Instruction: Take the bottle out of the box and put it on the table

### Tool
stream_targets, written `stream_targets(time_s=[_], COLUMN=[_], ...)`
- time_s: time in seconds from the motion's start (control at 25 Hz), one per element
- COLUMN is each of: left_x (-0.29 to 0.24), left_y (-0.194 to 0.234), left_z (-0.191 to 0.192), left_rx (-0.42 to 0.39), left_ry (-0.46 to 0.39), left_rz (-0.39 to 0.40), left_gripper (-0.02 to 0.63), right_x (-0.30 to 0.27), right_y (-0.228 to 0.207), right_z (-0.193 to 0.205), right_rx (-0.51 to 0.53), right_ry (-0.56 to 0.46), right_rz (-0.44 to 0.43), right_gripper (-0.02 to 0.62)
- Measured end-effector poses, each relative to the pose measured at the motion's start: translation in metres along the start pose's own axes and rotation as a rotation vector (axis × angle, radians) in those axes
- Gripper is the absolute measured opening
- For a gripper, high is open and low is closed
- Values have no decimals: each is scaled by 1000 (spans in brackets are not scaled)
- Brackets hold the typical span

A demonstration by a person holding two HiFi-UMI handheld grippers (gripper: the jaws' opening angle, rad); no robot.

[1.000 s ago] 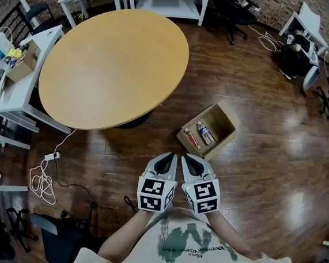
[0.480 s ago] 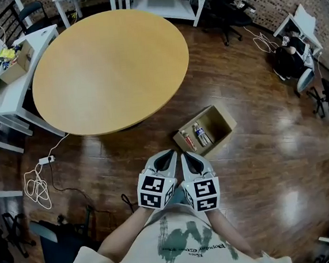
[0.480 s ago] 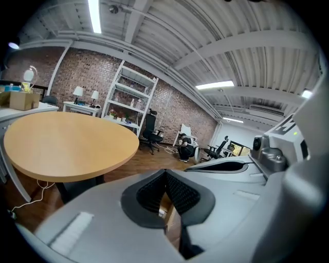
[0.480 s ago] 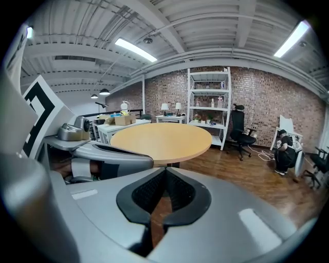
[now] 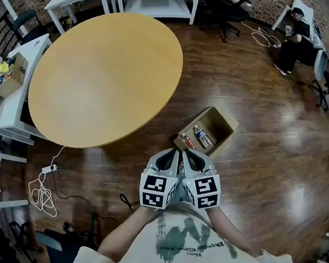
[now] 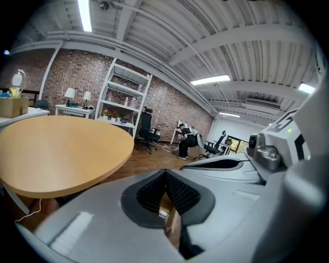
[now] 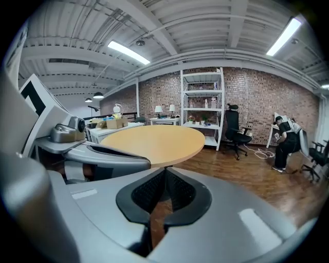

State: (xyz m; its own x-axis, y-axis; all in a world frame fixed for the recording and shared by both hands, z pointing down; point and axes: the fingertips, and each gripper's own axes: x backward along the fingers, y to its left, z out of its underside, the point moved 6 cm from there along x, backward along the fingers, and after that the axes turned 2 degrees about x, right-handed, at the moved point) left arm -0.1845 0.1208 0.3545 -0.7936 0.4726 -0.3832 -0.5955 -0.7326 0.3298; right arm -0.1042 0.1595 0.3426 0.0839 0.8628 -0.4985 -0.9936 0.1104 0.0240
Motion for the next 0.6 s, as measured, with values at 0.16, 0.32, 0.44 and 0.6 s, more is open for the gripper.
stream_targets(time_s=[0.16, 0.32, 0.44, 0.6], left_x=[-33, -79, -111, -153], left_y=[-5, -9, -16, -19], left_z=[-8, -10, -11, -13], left_rx=[-17, -18, -18, -12], left_ry=[31, 69, 101, 149], left_rz=[-2, -3, 4, 16], left_gripper=[0, 0, 0, 0], right_x=[-16, -40, -55, -75], right_y=[-33, -72, -101, -139], right_z=[2, 6, 10, 14], right_rx=[-40, -56, -66, -80], right_ry=[13, 30, 52, 77], right_rz=[-4, -16, -24, -24], right_gripper=[6, 9, 11, 11])
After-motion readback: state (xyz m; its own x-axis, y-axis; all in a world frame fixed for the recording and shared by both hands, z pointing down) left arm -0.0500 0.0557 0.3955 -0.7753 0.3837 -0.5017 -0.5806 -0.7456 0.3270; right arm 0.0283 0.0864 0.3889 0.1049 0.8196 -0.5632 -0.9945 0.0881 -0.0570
